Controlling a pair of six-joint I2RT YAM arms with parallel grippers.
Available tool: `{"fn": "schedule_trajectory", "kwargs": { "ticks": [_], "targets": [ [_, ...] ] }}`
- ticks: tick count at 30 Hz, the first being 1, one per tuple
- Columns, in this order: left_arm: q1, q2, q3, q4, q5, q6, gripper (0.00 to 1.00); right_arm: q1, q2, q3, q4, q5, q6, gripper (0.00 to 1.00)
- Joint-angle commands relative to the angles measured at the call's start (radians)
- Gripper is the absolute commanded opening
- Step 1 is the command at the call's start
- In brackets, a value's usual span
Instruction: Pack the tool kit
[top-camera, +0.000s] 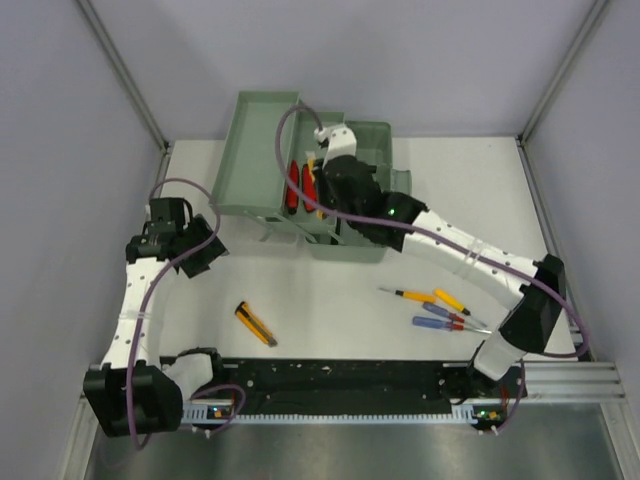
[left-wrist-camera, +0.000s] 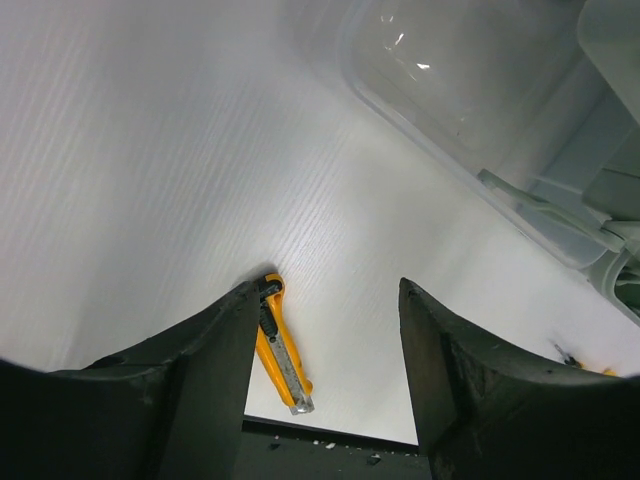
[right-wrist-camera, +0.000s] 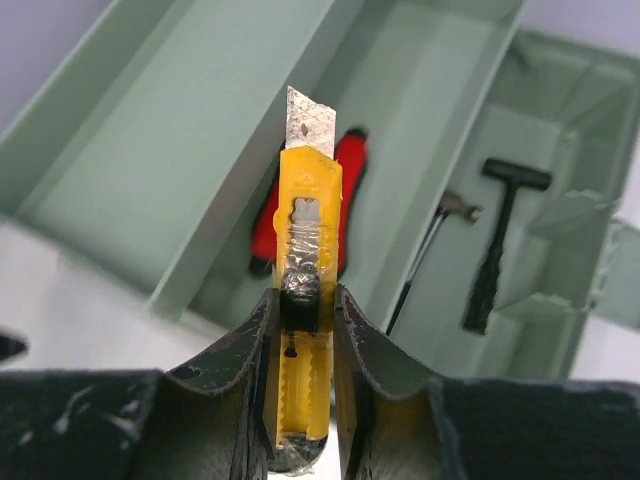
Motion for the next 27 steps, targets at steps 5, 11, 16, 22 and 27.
{"fn": "schedule_trajectory", "kwargs": {
  "ticks": [5, 11, 16, 22, 27],
  "targets": [
    [0.003, -0.041, -0.044, -0.008, 0.065, 0.040, 0.62, -0.212, 0.250, 0.280, 0.057, -0.074, -0.058, 0.14],
    [0.002, -0.047, -0.075, -0.017, 0.091, 0.040, 0.61, -0.273, 0.459, 0.491, 0.074, -0.128, -0.080, 0.14],
    [0.000, -0.041, -0.099, -0.022, 0.093, 0.038, 0.61, -0.290, 0.568, 0.578, 0.125, -0.137, -0.085, 0.15],
    [0.002, -0.046, -0.105, -0.028, 0.093, 0.034, 0.62, -0.319, 0.628, 0.588, 0.185, -0.168, -0.095, 0.17],
    [0.002, -0.050, -0.108, -0.032, 0.100, 0.023, 0.64, -0.324, 0.679, 0.594, 0.222, -0.151, -0.120, 0.19]
  ]
}}
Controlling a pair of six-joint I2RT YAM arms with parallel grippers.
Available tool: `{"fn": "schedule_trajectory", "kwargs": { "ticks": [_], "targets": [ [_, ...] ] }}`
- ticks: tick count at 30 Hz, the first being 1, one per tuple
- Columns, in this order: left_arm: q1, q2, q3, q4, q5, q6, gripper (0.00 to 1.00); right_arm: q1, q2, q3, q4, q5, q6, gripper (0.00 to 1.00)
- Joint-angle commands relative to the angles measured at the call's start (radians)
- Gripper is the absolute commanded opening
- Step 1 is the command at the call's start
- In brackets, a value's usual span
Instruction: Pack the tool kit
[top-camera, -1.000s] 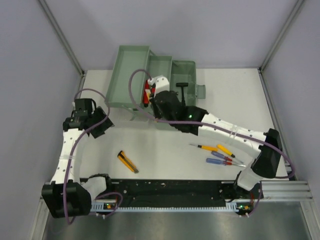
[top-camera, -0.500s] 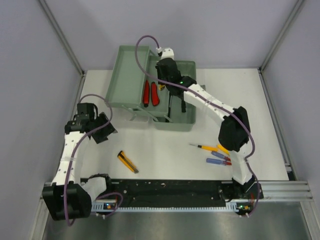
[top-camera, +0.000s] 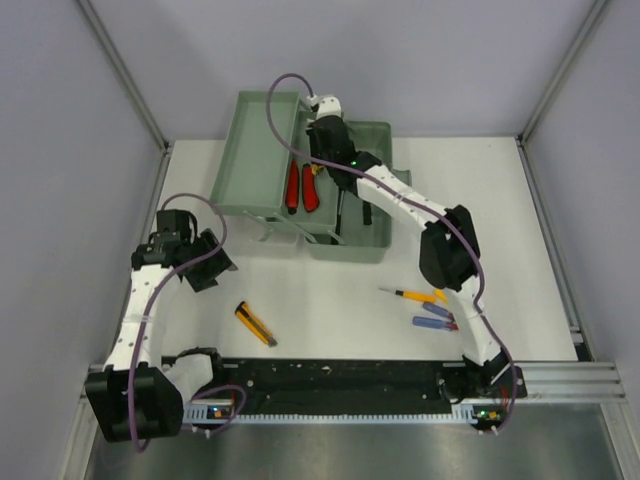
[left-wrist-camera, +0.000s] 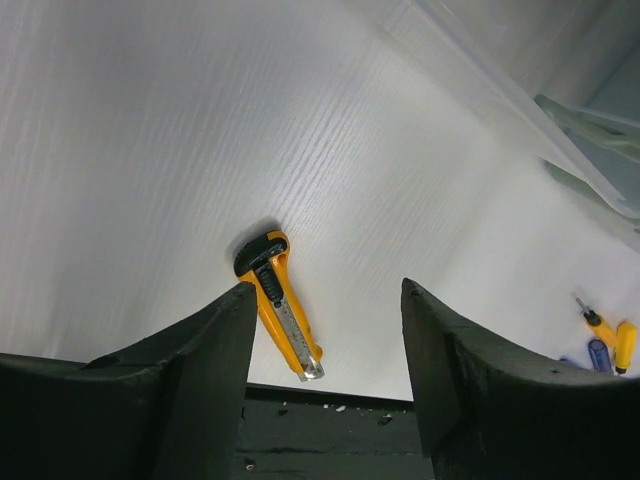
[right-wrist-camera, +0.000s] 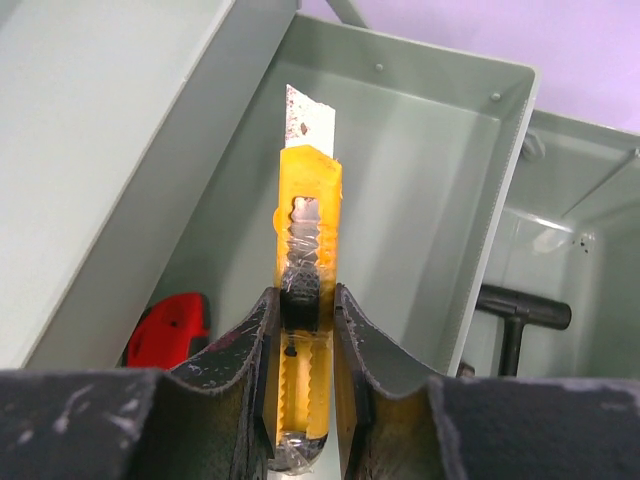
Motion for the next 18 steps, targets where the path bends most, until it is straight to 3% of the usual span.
{"fn": "schedule_trajectory", "kwargs": {
  "ticks": [1, 8, 13, 18],
  "targets": [
    [0.004, -0.023, -0.008, -0.010, 0.022, 0.002, 0.64, -0.017, 0.051, 0.053, 0.098, 0.015, -0.033, 0.20],
    [0.002, -0.020, -0.011, -0.014, 0.046, -0.004, 0.65, -0.020, 0.100, 0.074, 0.107, 0.016, -0.033, 0.28],
    [0.002, -0.044, -0.015, -0.034, 0.059, 0.006, 0.71, -0.020, 0.082, 0.094, 0.093, 0.041, -0.028, 0.49],
    [-0.005, -0.043, -0.037, -0.082, 0.074, 0.040, 0.71, -0.020, -0.011, 0.091, 0.069, 0.039, 0.003, 0.54]
  ]
}}
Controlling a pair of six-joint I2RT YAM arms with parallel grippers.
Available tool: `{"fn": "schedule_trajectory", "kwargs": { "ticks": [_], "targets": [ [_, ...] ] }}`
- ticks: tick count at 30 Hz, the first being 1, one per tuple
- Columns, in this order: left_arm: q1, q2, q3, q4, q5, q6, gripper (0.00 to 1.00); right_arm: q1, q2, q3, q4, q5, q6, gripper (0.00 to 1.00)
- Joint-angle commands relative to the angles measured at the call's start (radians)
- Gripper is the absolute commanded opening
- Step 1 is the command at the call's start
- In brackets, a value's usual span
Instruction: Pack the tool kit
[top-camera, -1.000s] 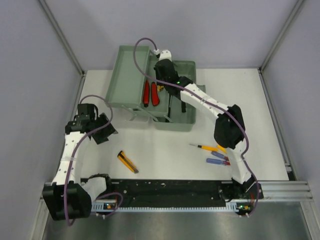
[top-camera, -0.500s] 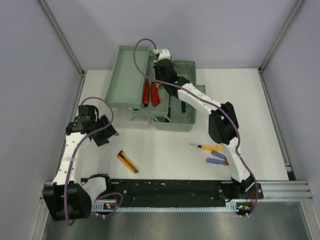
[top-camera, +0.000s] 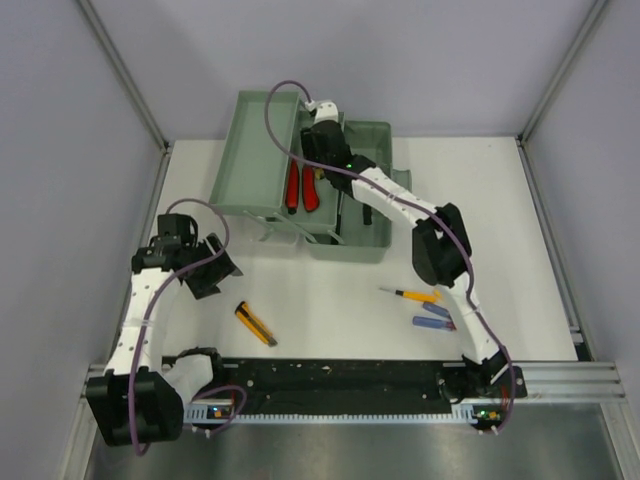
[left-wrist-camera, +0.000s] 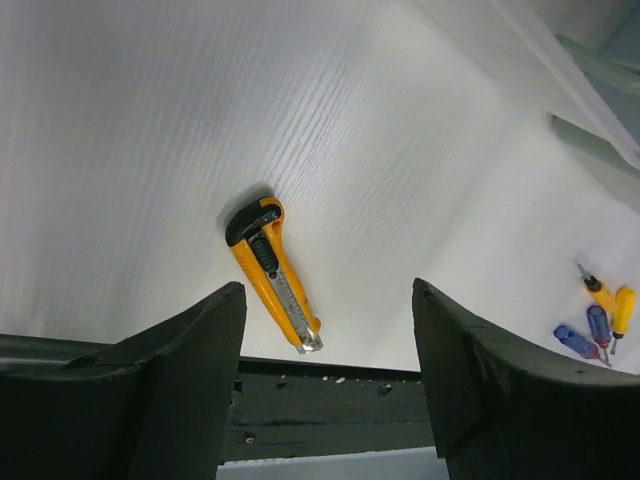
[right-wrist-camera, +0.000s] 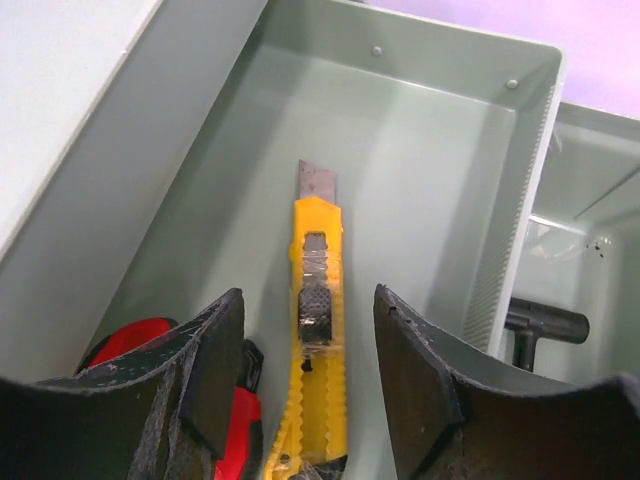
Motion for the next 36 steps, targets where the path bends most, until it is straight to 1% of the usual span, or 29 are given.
{"fn": "schedule_trajectory", "kwargs": {
  "ticks": [1, 5, 6, 9, 11, 12, 16, 20, 23, 27, 31, 36],
  "targets": [
    [-0.010, -0.023, -0.033, -0.048, 0.022, 0.041, 0.71, -0.007, -0.139, 0.039, -0.001, 0.024, 0.025, 0.54],
    [-0.036, -0.027, -0.079, -0.063, 0.030, 0.031, 0.69, -0.008, -0.242, -0.001, -0.030, 0.016, 0.056, 0.54],
    [-0.045, -0.030, -0.094, -0.060, 0.027, 0.019, 0.67, -0.009, -0.267, -0.018, -0.039, 0.018, 0.060, 0.54],
    [-0.079, -0.031, -0.142, -0.057, -0.001, -0.040, 0.65, -0.009, -0.362, -0.084, -0.061, 0.024, 0.071, 0.54],
    [-0.093, -0.025, -0.168, -0.048, -0.022, -0.073, 0.64, -0.009, -0.432, -0.154, -0.068, 0.036, 0.071, 0.54],
    [-0.129, -0.019, -0.178, -0.038, -0.024, -0.084, 0.63, -0.009, -0.475, -0.189, -0.067, 0.045, 0.068, 0.54],
    [-0.196, 0.019, -0.186, 0.008, -0.073, -0.133, 0.64, -0.009, -0.618, -0.335, -0.072, 0.090, 0.051, 0.54],
    [-0.225, 0.081, -0.212, 0.061, -0.085, -0.175, 0.62, -0.009, -0.754, -0.438, -0.078, 0.104, 0.040, 0.55],
    [-0.242, 0.090, -0.220, 0.064, -0.137, -0.209, 0.60, -0.010, -0.836, -0.513, -0.085, 0.134, 0.046, 0.56],
    [-0.246, 0.095, -0.229, 0.075, -0.154, -0.227, 0.61, -0.010, -0.925, -0.602, -0.088, 0.165, 0.059, 0.57],
    [-0.251, 0.131, -0.241, 0.113, -0.176, -0.232, 0.61, -0.012, -0.994, -0.687, -0.088, 0.190, 0.082, 0.57],
    [-0.254, 0.187, -0.249, 0.157, -0.191, -0.248, 0.60, -0.012, -1.049, -0.740, -0.108, 0.191, 0.097, 0.58]
  ]
}}
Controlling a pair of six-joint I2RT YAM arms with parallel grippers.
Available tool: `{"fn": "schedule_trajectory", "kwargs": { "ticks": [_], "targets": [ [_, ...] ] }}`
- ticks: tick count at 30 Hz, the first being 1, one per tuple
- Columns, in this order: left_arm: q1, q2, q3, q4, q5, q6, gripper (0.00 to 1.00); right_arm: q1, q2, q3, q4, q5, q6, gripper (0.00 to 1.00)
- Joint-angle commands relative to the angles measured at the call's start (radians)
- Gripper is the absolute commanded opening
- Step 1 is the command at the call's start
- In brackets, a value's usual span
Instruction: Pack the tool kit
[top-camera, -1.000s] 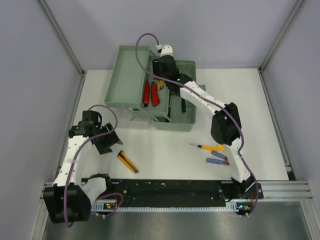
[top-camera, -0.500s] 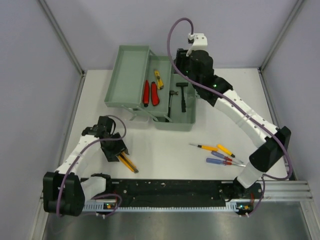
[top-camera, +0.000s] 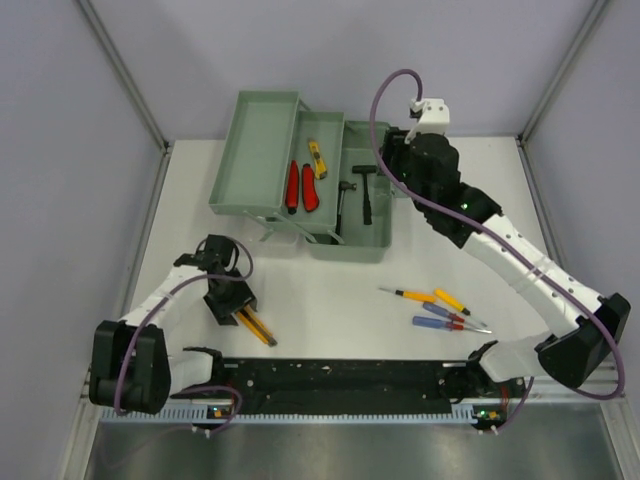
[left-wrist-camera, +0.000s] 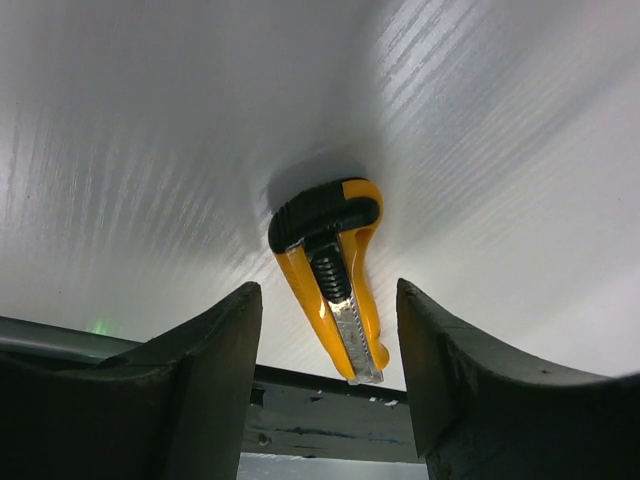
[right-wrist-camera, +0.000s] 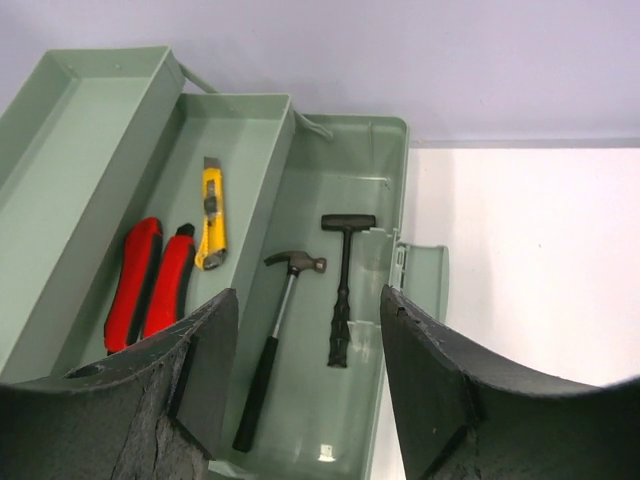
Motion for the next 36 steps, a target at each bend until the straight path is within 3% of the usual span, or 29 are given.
{"fn": "schedule_trajectory", "kwargs": {
  "ticks": [1, 6, 13, 18, 23, 29, 36],
  "targets": [
    [-0.009, 0.044, -0.009, 0.063, -0.041, -0.027, 0.60, -0.007, -0.071, -0.025, -0.007, 0.026, 0.026, 0.58],
    [-0.017, 0.070, -0.006, 0.071, -0.053, -0.032, 0.59, -0.007, -0.097, -0.052, -0.024, 0.029, 0.045, 0.58],
    [-0.040, 0.102, -0.012, 0.077, -0.102, -0.030, 0.50, -0.010, -0.120, -0.072, -0.028, 0.028, 0.077, 0.58],
    [-0.043, 0.098, -0.019, 0.081, -0.099, -0.029, 0.28, -0.011, -0.128, -0.085, -0.031, 0.028, 0.086, 0.58],
    [-0.044, 0.021, 0.010, 0.041, -0.124, -0.020, 0.01, -0.010, -0.142, -0.092, -0.036, 0.013, 0.100, 0.58],
    [-0.044, -0.098, 0.123, -0.057, -0.135, 0.017, 0.00, -0.011, -0.165, -0.094, -0.054, 0.017, 0.109, 0.58],
    [-0.087, -0.278, 0.296, -0.112, -0.067, 0.193, 0.00, -0.017, -0.223, -0.149, -0.061, 0.112, 0.157, 0.58]
  ]
}}
